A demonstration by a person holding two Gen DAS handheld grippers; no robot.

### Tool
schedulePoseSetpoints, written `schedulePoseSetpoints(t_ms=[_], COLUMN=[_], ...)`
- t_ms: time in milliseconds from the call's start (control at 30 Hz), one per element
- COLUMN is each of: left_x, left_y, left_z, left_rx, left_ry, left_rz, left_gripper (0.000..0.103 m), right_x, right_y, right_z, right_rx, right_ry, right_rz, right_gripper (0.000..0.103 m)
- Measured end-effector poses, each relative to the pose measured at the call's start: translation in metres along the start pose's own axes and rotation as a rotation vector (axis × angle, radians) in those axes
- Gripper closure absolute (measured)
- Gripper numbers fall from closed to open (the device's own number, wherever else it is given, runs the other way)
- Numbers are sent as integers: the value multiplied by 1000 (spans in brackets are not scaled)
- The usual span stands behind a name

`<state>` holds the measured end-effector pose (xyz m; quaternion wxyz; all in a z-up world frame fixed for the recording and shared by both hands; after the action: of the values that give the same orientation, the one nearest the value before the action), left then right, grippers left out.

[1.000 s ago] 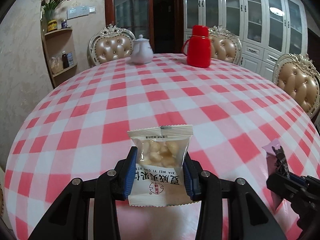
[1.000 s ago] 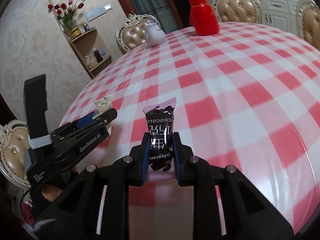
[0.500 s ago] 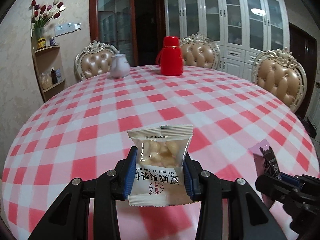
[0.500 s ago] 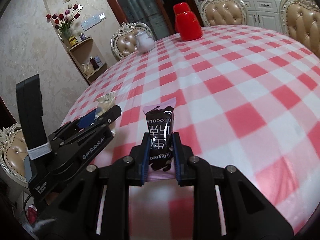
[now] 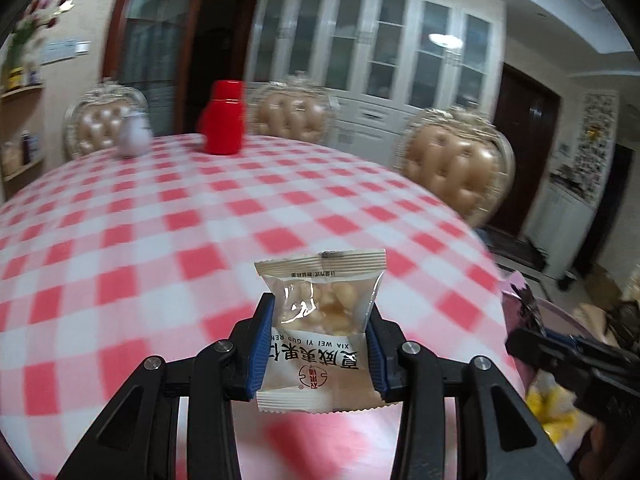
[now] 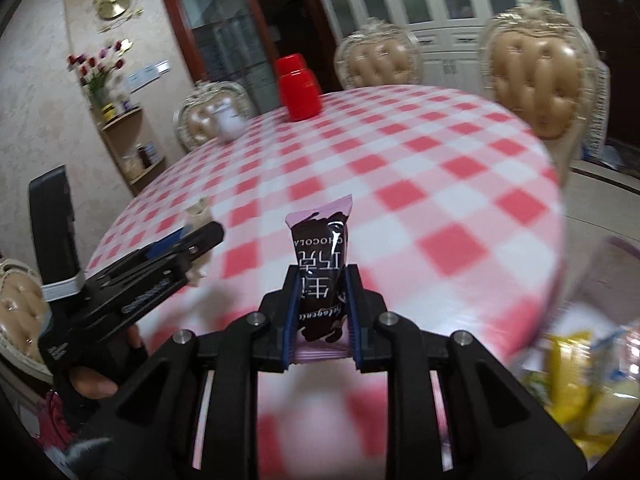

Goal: Organize snacks
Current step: 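Carry both packs over the white box and open both tools to drop them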

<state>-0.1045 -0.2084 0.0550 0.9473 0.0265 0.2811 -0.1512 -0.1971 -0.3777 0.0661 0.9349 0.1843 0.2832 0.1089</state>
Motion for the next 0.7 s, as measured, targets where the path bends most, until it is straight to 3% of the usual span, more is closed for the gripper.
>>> schedulePoseSetpoints(t_ms=[233,400,533,700], left_x=[-27,-52,-64,-72], left_y=[-80,-133,-171,-214], left_z=[-15,-22,-27,-38], left_rx=[114,179,227,276], left_ry=[29,33,54,93], left_rz=[-167,-280,-342,-391], left_gripper=[61,61,61,60], right_x=[-70,-113,-136,-147], right_y=[-48,-75,-95,-109], right_z=[-1,-4,-14,-9], right_rx=[15,-19,-34,-25], right_ry=[5,23,63,51], right_rz=[-97,-211,-276,-298], right_gripper=[78,78,78,78])
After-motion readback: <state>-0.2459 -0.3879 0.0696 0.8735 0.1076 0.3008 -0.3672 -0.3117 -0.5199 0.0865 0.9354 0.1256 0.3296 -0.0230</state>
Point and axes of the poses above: each gripper's, at about its wrist camera, not at the fingertips, and x roughly the way its jaws point, y to its left, z to its top, the point moved 2 cm from there along x, roughly the way its jaws point, and after that the axes turned 14 degrees about z, right-handed, at the moved point
